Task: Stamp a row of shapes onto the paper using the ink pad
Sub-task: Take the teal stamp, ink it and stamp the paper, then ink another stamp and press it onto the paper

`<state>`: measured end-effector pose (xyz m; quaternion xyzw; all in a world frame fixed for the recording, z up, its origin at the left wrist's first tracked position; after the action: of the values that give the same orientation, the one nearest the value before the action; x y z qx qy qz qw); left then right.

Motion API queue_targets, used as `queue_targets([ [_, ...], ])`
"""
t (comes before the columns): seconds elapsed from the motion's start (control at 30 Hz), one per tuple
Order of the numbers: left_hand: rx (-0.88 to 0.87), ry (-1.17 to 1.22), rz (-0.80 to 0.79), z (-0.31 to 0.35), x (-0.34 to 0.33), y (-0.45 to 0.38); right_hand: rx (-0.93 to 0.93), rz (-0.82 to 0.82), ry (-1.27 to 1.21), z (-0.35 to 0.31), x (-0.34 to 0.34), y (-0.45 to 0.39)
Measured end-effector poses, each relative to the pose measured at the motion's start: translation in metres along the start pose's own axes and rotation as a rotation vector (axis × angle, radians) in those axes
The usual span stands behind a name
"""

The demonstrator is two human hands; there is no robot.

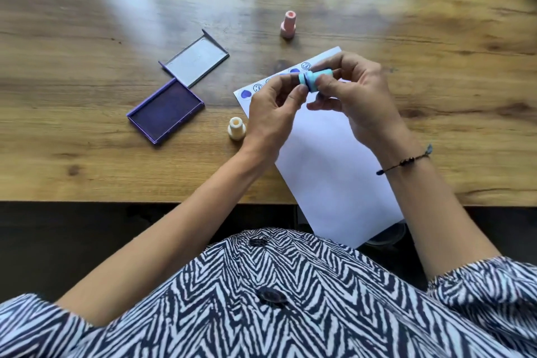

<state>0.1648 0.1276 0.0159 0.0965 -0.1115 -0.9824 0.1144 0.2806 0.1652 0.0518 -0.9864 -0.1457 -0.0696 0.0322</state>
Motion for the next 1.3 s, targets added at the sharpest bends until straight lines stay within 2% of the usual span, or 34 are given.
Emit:
queue_targets([
  [0.27,-0.094,-0.114,-0.011,0.021,0.011,0.010,0.077,0.018,0.054,-0.012,-0.006,0.006],
  [0.57,-0.190,-0.283,0.039,0.039,0.030,0.020,0.076,0.080,-0.139,-0.014,-0.036,0.013],
  [0.67,-0.236,-0.557,0.048,0.048,0.041,0.020,0.010,0.035,-0.141,-0.008,-0.042,0.013],
  [0.73,-0.257,-0.790,0.020,0.054,0.046,0.016,-0.018,-0.008,-0.021,-0.004,-0.043,0.014],
  [0.77,-0.245,-0.822,0.024,0.057,0.050,0.014,0.001,-0.030,0.104,-0.002,-0.043,0.016],
  [0.9,-0.197,-0.715,0.108,0.062,0.065,0.011,0.247,-0.231,0.686,-0.001,-0.071,0.033],
  [1.03,-0.106,-0.618,0.106,0.050,0.074,0.005,0.337,-0.397,0.870,0.007,-0.098,0.048],
  [1.13,-0.027,-0.375,0.048,0.042,0.077,0.000,0.328,-0.443,0.877,0.005,-0.097,0.044],
  [1.2,0.018,-0.185,0.006,0.040,0.078,-0.005,0.291,-0.395,0.811,-0.003,-0.084,0.027],
  [1.3,0.080,0.002,-0.047,0.035,0.078,-0.011,0.315,-0.128,0.817,-0.023,-0.049,-0.023],
])
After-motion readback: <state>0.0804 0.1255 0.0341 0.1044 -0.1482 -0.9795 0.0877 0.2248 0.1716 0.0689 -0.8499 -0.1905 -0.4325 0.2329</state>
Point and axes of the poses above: each hand's wrist, its own y-axis away from the middle knuckle, its own x-axis out of the back of the hand, z = x × y, the point moved 7 cm from there along -y, towards the middle knuckle, and after that the axes turned 10 degrees about x, right-handed, at the moved point
